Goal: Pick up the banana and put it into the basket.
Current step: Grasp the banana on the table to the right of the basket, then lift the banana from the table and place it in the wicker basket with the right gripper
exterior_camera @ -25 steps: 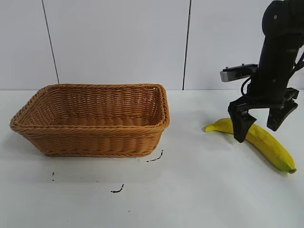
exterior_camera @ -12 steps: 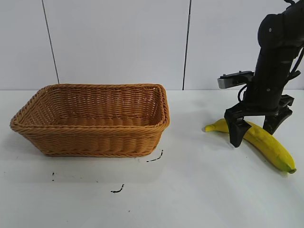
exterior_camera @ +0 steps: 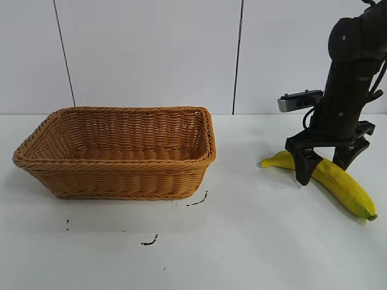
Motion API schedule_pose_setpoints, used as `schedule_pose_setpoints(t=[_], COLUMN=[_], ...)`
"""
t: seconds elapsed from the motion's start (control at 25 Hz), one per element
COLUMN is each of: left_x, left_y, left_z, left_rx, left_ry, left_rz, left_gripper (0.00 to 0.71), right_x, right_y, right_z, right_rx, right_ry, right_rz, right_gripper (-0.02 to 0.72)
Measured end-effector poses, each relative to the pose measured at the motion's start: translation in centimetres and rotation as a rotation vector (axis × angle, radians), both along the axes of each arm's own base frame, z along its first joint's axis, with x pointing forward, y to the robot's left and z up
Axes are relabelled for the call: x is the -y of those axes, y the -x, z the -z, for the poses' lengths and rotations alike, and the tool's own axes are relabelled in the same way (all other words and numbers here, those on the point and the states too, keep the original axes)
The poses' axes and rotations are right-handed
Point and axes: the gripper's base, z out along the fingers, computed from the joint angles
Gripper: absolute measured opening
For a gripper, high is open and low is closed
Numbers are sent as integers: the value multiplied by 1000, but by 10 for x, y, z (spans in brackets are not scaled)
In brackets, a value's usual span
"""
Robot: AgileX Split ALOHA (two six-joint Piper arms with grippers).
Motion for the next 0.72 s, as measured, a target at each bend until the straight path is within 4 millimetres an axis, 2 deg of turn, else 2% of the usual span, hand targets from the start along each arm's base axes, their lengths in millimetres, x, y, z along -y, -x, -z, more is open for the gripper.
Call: schedule_pose_setpoints(t=[0.12,0.2,0.48,0.6,0.72], left_x=[0,0,0,0,0], left_y=[0,0,0,0,0], left_z=[0,0,0,0,0], left_rx=[0,0,0,0,0], left_ry=[0,0,0,0,0], left_rz=[0,0,0,0,0], left_gripper=[695,695,695,695,695], right_x=[2,3,1,-2,-5], right_y=[1,2,-2,-7,-13], right_z=[-3,-13,-90,-117,-134], right_rx=[-5,-10,24,58,113], right_ry=[27,38,10,-18,-45], right_rz=[-10,-15,-3,-15,-16], right_gripper=[319,319,319,319,319])
